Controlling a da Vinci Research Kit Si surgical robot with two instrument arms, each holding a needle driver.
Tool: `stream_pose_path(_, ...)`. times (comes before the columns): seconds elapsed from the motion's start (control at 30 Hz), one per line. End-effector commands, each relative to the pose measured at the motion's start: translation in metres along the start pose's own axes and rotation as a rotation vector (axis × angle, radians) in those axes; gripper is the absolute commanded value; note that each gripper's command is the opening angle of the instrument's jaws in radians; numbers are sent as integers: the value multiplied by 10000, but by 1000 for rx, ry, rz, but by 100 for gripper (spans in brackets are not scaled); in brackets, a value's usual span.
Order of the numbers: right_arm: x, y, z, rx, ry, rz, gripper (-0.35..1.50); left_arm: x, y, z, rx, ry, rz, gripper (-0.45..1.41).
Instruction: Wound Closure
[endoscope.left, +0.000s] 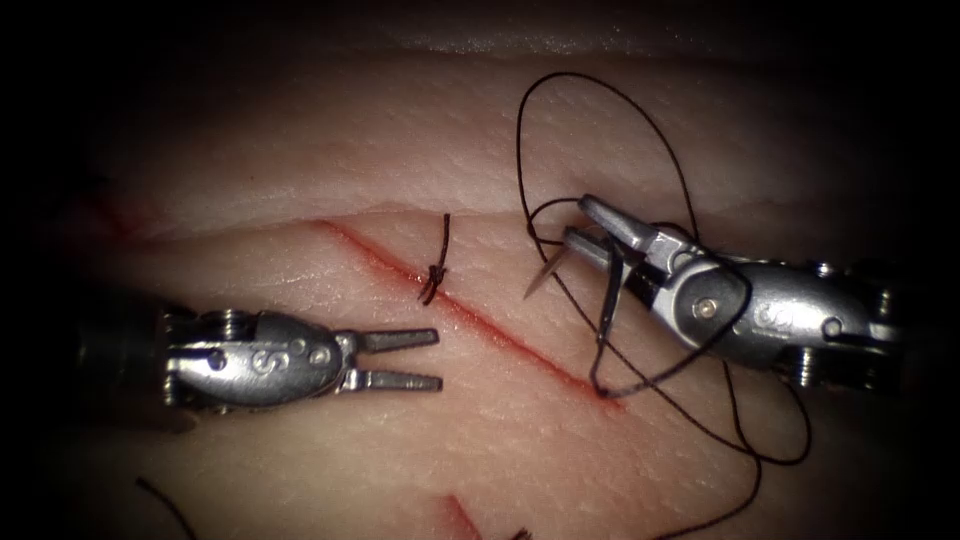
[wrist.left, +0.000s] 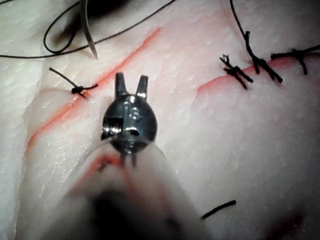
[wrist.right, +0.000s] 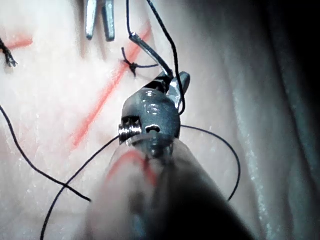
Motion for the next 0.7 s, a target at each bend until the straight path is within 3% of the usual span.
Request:
stream_pose_path(0.03, 1, 2, 10, -2, 3, -1, -35, -1, 0, 9, -3, -1, 2, 17)
stream_pose_path(0.7, -4, -12, 15, -5, -51, -79, -35, -5, 14, 14, 7, -49, 8, 10)
